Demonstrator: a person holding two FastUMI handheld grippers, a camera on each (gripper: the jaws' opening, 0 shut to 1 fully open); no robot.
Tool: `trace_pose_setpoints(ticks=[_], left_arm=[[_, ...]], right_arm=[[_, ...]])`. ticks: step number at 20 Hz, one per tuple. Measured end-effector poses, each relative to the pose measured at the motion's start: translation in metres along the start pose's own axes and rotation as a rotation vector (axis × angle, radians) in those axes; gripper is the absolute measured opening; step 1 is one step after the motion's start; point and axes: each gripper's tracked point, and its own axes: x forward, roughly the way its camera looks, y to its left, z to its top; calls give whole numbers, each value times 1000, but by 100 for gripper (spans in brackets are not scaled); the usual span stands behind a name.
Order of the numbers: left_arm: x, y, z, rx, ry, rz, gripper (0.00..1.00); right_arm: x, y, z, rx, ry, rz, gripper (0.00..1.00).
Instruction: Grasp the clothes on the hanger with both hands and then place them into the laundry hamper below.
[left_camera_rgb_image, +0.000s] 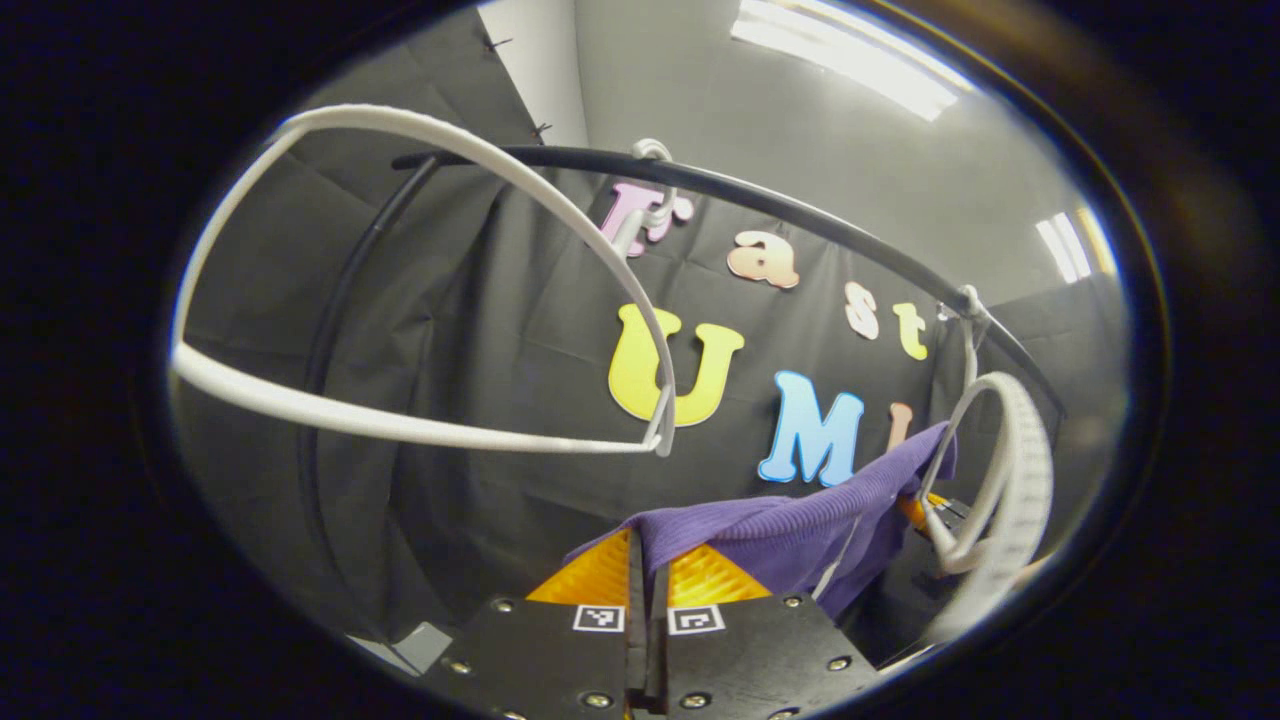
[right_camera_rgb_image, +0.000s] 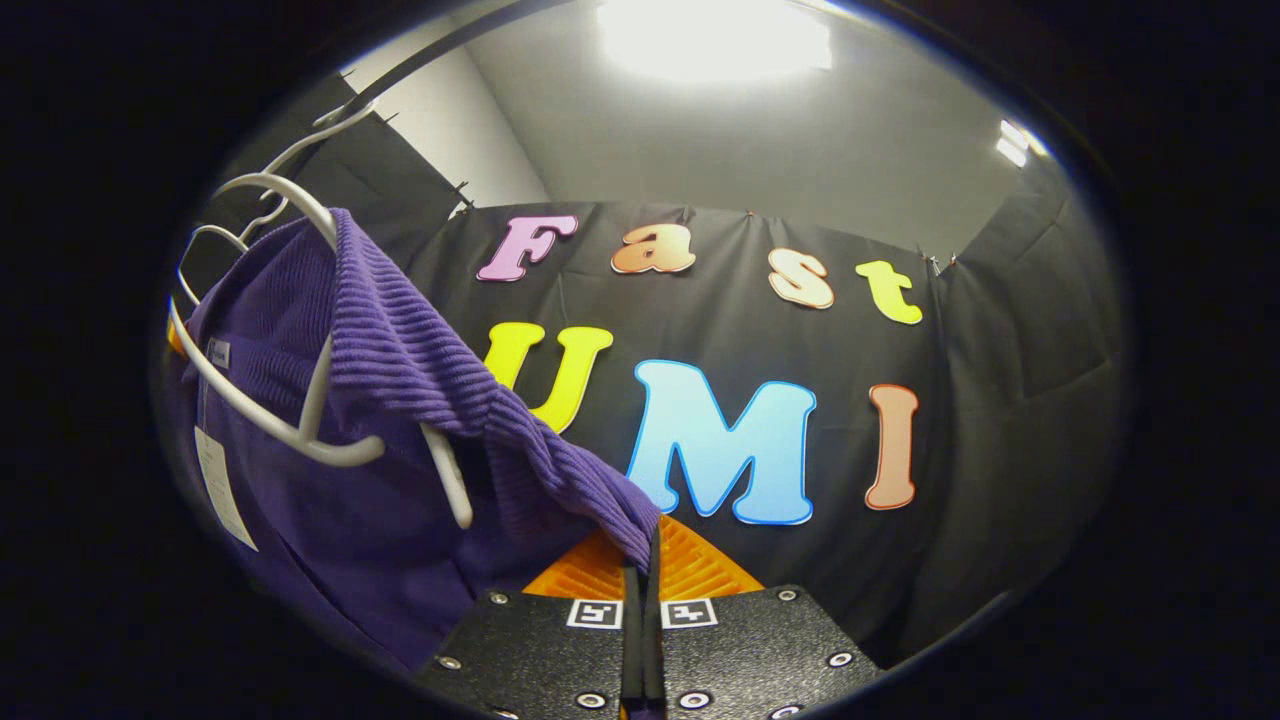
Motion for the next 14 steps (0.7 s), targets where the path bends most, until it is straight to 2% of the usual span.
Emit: trace_pose_setpoints(ticks=[4,5,6,7,9,12,13,14], left_arm=[[-16,-10,-16,-61,12,17,1],[-20,-14,-19,-59,9,22,5],[-23,-17,-24,-43,7,28,1],[-24,-26,-32,-33,17,23,5],[-19,-45,-52,-32,47,15,1],[-30,-59,-63,-74,36,33,5],[-40,-63,-63,-72,33,45,1],[-58,-64,-62,-67,36,51,1]], right_arm=[[-22,6,-18,-13,62,27,0],[-26,3,-15,10,61,22,0],[-28,-5,-12,22,56,-1,0],[-29,-17,-14,17,66,-29,0],[-36,-30,-33,23,125,-53,0],[-59,-29,-36,34,148,-37,0],[-68,-26,-32,25,142,-24,0],[-78,-21,-29,29,139,-7,0]])
